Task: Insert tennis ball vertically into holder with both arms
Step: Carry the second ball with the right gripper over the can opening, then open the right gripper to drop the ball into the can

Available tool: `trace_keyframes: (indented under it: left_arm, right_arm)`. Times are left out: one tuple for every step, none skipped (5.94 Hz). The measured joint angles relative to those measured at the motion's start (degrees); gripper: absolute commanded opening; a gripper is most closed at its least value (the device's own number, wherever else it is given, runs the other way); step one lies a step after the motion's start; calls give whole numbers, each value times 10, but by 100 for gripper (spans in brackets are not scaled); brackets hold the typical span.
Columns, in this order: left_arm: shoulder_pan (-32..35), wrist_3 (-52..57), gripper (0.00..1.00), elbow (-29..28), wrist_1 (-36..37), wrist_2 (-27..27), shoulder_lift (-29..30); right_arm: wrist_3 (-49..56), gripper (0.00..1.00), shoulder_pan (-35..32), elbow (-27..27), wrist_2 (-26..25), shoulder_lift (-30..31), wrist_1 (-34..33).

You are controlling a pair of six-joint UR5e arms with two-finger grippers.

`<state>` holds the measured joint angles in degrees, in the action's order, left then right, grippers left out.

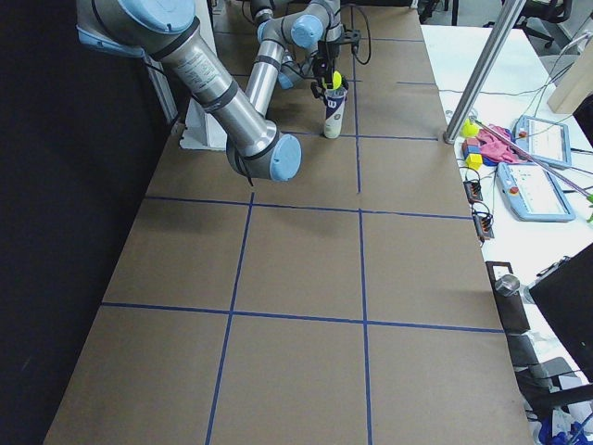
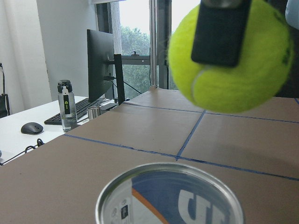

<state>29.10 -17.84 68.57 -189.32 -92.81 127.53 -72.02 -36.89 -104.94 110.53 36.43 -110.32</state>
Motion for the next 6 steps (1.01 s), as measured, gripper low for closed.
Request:
trace_keyframes:
  left_arm:
    - [-1, 0, 80, 0, 0, 0, 0]
    - [-2, 0, 80, 0, 0, 0, 0]
    - [-2, 0, 80, 0, 0, 0, 1]
    - [-3, 0, 80, 0, 0, 0, 1]
    - [-3, 0, 80, 0, 0, 0, 1]
    - [-3, 0, 80, 0, 0, 0, 1]
  right_arm:
    - [-2, 9, 2, 29, -5, -22, 1]
    - [-2, 10, 4, 54, -10, -37, 3]
    - [1, 20, 7, 65, -16, -41, 5]
    - [5, 70, 7, 70, -20, -41, 5]
    - [12, 99, 8, 73, -21, -38, 5]
    - [20, 99, 8, 73, -22, -35, 5]
